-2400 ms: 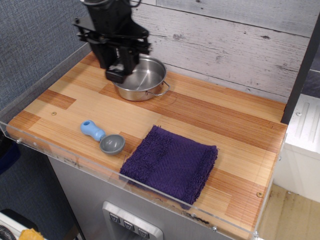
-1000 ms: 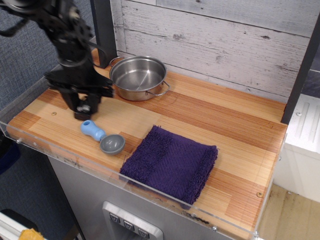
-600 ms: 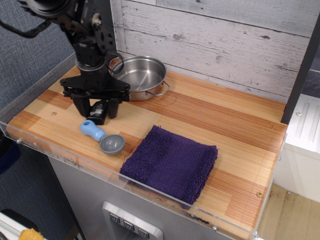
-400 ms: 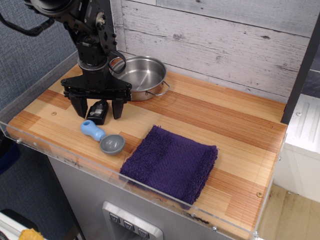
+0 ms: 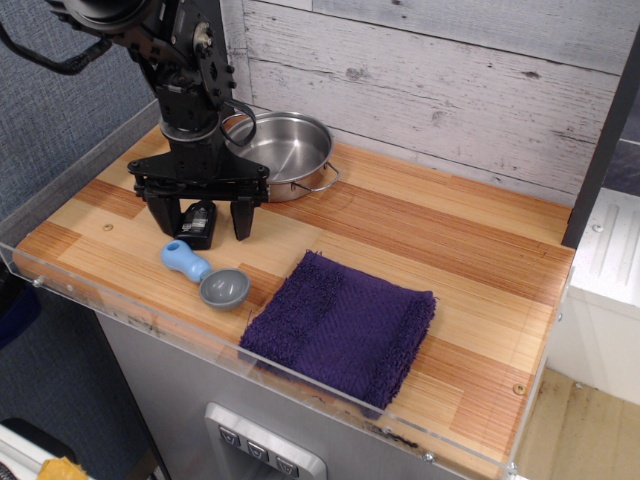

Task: Move the black object from the purple cloth to behind the blue spoon

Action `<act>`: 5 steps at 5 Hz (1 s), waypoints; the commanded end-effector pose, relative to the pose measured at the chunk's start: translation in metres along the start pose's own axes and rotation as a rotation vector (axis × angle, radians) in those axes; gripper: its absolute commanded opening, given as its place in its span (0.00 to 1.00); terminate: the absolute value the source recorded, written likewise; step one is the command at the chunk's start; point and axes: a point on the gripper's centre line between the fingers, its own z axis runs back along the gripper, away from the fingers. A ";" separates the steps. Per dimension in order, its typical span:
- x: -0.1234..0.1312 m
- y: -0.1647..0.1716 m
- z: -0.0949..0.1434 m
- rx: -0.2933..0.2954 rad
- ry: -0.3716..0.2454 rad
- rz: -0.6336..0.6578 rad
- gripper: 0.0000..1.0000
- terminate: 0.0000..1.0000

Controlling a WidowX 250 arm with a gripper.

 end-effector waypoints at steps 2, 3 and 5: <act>0.014 -0.008 0.087 -0.016 -0.083 -0.078 1.00 0.00; 0.012 -0.011 0.111 -0.026 -0.124 -0.098 1.00 0.00; 0.012 -0.011 0.111 -0.026 -0.124 -0.098 1.00 0.00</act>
